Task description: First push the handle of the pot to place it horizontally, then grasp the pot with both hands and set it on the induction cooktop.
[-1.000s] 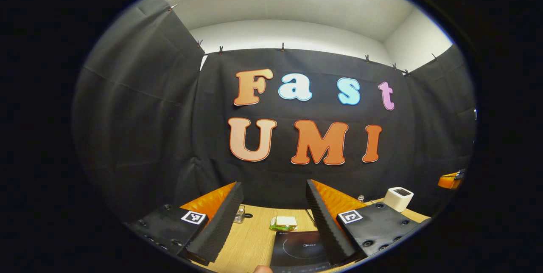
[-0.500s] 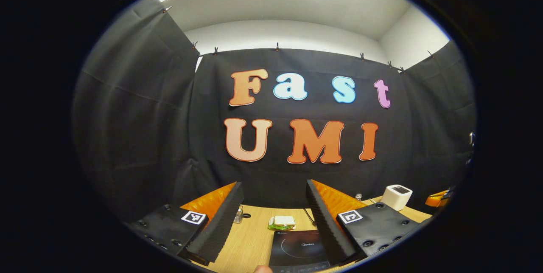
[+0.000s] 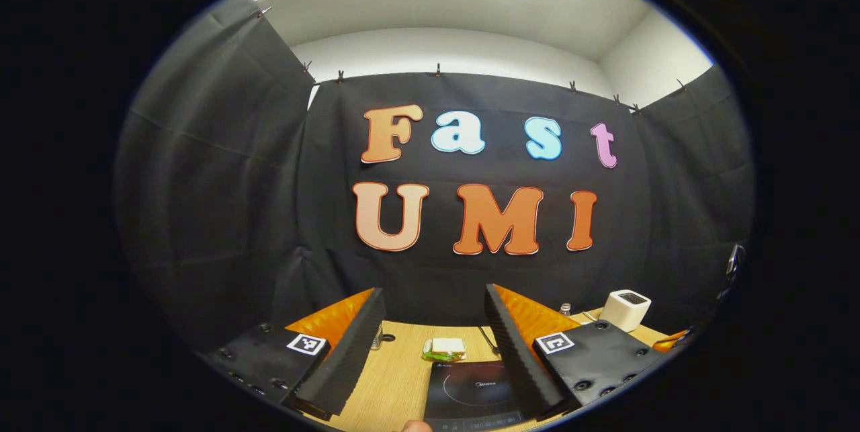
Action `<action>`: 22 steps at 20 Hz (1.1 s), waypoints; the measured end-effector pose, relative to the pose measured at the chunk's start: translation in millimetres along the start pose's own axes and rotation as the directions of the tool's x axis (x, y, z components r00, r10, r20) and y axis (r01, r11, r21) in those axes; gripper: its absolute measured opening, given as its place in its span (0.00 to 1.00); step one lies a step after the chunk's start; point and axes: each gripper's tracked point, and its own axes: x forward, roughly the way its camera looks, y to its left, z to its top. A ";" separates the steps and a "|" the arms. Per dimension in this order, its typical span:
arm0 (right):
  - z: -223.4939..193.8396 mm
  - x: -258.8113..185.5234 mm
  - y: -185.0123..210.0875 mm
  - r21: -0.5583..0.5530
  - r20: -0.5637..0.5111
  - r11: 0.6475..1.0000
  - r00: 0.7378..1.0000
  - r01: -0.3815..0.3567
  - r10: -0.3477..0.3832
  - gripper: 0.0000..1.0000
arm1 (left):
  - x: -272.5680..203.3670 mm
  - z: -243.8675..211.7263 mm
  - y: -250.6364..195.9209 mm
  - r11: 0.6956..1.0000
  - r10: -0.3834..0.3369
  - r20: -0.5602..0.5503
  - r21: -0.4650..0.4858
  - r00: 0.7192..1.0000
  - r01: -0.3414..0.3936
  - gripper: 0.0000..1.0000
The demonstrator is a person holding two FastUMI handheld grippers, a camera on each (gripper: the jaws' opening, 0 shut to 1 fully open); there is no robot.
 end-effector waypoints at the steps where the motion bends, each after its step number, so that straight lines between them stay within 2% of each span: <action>1: -6.9 2.4 0.3 -0.002 -0.016 1.000 1.000 -0.001 0.001 0.02 | -1.8 -0.8 -0.5 1.000 -0.002 -0.002 -0.002 1.000 0.002 0.98; 9: -66.6 17.0 6.1 0.042 -0.150 0.999 0.988 -0.018 0.024 0.02 | 0.8 -8.3 -2.2 1.000 -0.009 -0.023 -0.001 1.000 0.009 0.98; 14: -110.3 23.1 10.4 0.052 -0.252 0.998 0.967 -0.022 0.035 0.02 | 1.2 -12.4 -2.7 1.000 -0.016 -0.037 0.006 0.999 0.016 0.97; 22: -153.5 32.4 9.4 0.079 -0.352 0.997 0.935 -0.019 0.045 0.02 | 4.0 -19.9 2.9 1.000 0.001 -0.049 0.014 0.999 -0.001 0.97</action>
